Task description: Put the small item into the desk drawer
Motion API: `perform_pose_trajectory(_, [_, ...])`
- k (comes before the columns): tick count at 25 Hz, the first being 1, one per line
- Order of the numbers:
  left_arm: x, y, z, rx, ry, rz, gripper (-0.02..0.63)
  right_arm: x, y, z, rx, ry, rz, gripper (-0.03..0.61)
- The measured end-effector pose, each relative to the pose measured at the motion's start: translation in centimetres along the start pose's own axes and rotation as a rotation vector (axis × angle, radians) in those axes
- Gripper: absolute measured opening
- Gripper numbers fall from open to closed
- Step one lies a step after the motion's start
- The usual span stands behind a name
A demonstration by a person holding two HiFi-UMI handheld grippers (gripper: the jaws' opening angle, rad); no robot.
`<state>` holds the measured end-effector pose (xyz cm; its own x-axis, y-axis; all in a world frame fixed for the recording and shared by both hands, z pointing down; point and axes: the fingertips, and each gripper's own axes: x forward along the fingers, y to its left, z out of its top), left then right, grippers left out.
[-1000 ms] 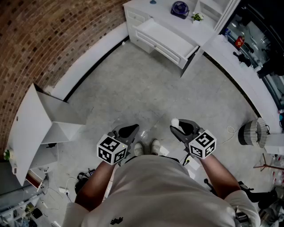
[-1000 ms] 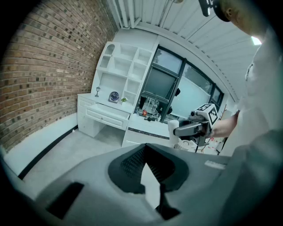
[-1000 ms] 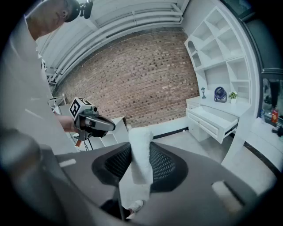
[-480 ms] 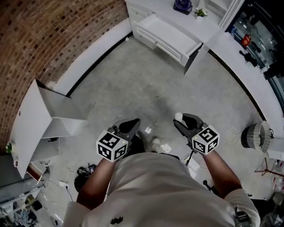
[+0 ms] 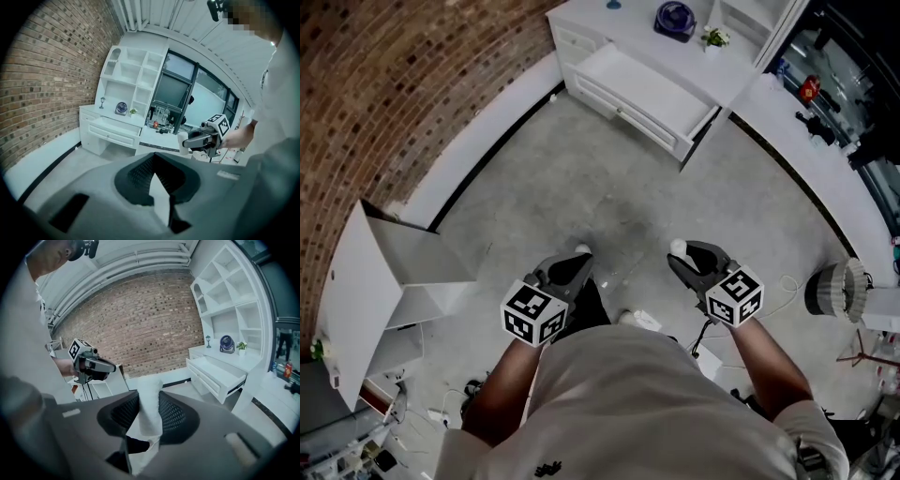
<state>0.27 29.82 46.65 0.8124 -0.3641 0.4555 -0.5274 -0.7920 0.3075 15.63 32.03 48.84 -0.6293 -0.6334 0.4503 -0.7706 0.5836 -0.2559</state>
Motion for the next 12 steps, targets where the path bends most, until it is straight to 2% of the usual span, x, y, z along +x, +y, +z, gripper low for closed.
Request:
perform_pose_trajectory(5, [2.8, 5.7, 3.9, 0.034, 0.002, -0.058, 0.005, 4.0, -3.7, 3.6, 0.0, 0.021, -0.059, 0.137])
perform_pose_trajectory(12, [3.5, 15.0, 9.4, 0.065, 0.002, -0.103, 0.005, 11.3, -8.0, 9.8, -0.026, 0.052, -0.12, 0.137])
